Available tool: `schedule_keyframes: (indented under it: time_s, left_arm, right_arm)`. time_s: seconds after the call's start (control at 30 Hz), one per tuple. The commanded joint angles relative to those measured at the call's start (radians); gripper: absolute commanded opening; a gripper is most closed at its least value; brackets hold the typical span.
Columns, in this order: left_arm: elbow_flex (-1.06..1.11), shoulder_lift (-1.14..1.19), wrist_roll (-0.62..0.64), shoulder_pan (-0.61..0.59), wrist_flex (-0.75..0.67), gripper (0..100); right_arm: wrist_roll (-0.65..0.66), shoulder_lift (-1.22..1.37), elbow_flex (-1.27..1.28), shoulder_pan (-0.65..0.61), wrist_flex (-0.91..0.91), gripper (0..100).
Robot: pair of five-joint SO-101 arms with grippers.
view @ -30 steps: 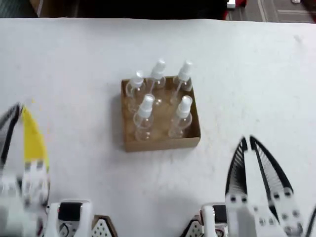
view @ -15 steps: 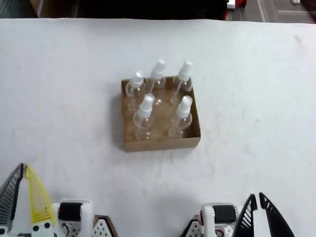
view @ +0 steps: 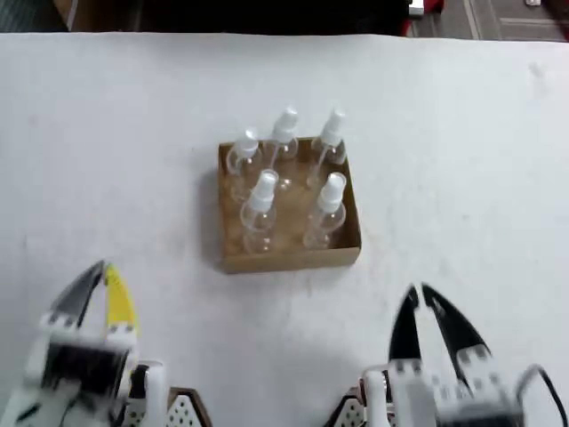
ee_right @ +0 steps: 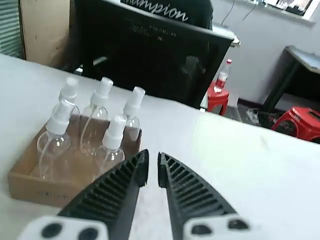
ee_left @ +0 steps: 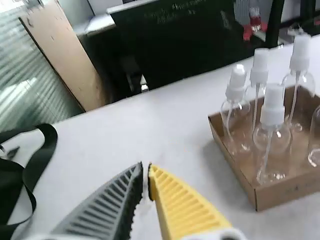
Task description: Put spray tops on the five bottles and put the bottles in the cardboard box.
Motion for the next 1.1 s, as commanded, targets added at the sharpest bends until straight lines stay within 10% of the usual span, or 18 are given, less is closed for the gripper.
schedule_keyframes:
  time_s: [0.0, 0.63, 1.07]
  left_arm:
    - [0.264, 0.005, -0.003, 0.004, -0.13, 2]
    - [0.957, 0.005, -0.003, 0.008, -0.402, 2]
    - [0.962, 0.005, -0.003, 0.012, -0.397, 2]
  right_arm:
    - [0.003, -0.007, 0.265, 0.01, -0.177, 1.7]
    - [0.003, 0.004, 1.192, 0.004, -0.596, 1.8]
    - [0.008, -0.001, 1.188, 0.005, -0.398, 1.8]
